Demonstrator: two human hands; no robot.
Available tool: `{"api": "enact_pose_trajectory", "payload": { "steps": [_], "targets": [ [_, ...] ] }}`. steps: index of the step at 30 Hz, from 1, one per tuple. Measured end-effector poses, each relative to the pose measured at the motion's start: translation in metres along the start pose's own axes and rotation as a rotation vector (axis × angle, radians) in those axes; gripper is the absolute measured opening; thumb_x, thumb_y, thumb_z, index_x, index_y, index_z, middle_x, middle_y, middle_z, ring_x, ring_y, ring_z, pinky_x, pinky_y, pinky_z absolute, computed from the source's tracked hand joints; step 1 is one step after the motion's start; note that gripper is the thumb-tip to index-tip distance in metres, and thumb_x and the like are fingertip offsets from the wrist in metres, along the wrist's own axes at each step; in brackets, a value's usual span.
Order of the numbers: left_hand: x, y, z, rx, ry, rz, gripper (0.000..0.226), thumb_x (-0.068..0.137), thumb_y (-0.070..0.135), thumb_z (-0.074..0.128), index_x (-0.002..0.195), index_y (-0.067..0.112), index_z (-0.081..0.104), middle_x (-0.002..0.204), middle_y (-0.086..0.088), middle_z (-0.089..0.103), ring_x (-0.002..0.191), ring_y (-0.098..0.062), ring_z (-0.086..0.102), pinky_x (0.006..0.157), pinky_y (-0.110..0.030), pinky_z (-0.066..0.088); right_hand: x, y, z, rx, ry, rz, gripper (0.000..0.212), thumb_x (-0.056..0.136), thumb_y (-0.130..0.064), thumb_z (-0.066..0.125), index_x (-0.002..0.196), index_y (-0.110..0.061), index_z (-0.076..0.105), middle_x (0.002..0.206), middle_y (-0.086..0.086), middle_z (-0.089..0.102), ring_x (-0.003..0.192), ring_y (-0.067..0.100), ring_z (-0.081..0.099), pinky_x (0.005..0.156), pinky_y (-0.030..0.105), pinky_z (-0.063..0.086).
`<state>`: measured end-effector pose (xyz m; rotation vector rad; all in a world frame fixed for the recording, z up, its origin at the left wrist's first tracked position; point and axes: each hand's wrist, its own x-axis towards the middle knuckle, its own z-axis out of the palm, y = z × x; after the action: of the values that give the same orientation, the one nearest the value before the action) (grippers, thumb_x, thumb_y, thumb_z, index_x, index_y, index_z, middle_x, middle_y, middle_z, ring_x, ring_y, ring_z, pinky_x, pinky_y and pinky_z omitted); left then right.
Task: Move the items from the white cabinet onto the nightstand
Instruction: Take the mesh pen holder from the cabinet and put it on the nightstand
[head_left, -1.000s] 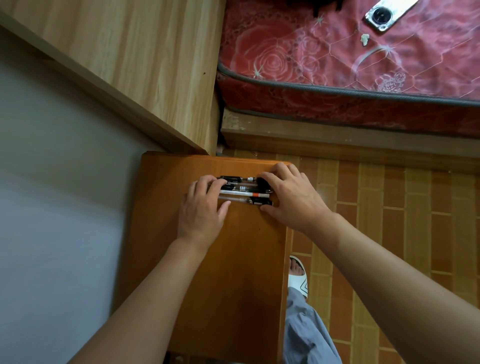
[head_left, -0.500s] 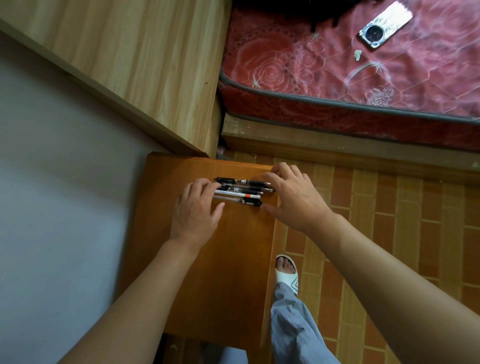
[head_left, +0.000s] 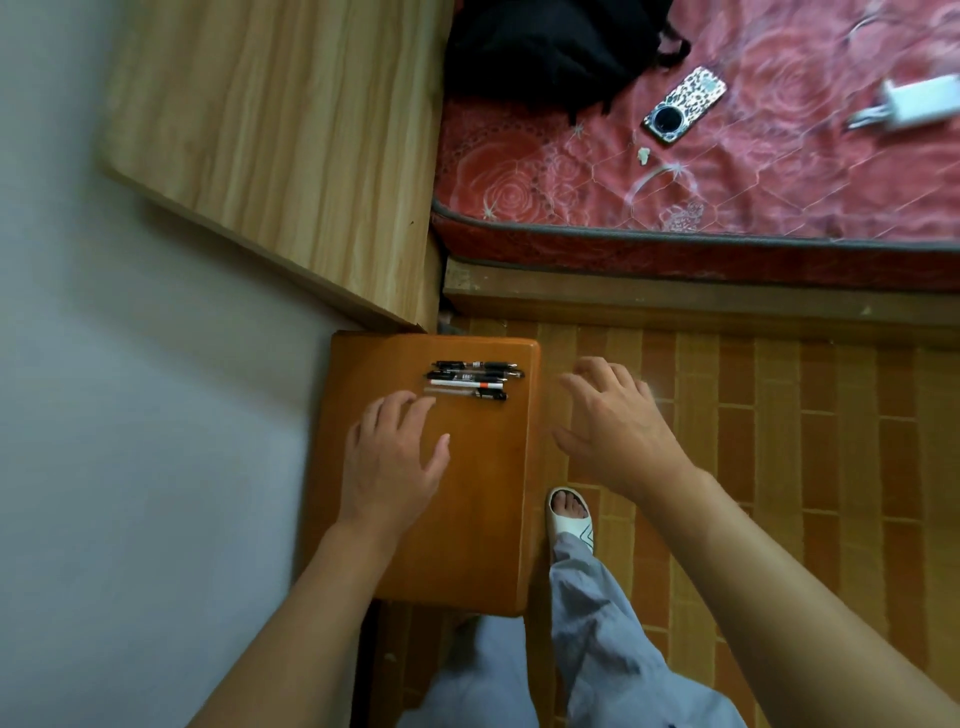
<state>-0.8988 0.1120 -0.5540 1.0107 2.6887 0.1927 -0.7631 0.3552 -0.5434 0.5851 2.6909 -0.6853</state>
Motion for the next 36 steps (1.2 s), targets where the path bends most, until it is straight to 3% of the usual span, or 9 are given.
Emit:
{"api": "enact_pose_trajectory", "payload": {
  "steps": [11,17,26,36],
  "targets": [
    [-0.058,0.039,-0.117,-0.042,0.004,0.138,0.054,0.102,0.048,0.049,0.149,0.024,0.047,0.151,-0.003,0.049,0.143,-0.022,0.041,0.113,-0.051,0.043,-0.15,-0.032,-0.074,0.086,0.122,0.292,0.066,0.098,-0.054,0.056,0.155,-0.026,0.039,0.164,0.002,0.033,0.152,0.024,0.027,0.122,0.05,0.03],
    [-0.078,0.085,-0.187,-0.039,0.08,0.35,0.055,0.1,0.049,0.052,0.147,0.02,0.051,0.147,-0.005,0.053,0.139,-0.024,0.044,0.113,-0.051,0.042,-0.255,-0.05,-0.123,0.081,0.29,0.455,0.065,0.097,-0.053,0.058,0.154,-0.025,0.042,0.162,0.001,0.035,0.15,0.022,0.03,0.12,0.047,0.032],
    [-0.105,0.206,-0.26,-0.018,0.152,0.747,0.056,0.098,0.052,0.054,0.146,0.022,0.053,0.148,-0.003,0.053,0.14,-0.024,0.043,0.113,-0.053,0.039,-0.408,-0.063,-0.15,0.098,0.548,0.746,0.063,0.097,-0.054,0.059,0.151,-0.024,0.049,0.161,0.002,0.039,0.148,0.022,0.034,0.117,0.046,0.035],
    [-0.171,0.36,-0.295,0.002,0.105,1.067,0.065,0.094,0.062,0.039,0.145,0.025,0.055,0.149,0.0,0.054,0.14,-0.023,0.044,0.115,-0.049,0.038,-0.551,-0.034,-0.16,0.184,0.742,1.071,0.062,0.098,-0.053,0.057,0.152,-0.023,0.047,0.161,0.001,0.038,0.146,0.022,0.036,0.116,0.042,0.036]
  ]
}}
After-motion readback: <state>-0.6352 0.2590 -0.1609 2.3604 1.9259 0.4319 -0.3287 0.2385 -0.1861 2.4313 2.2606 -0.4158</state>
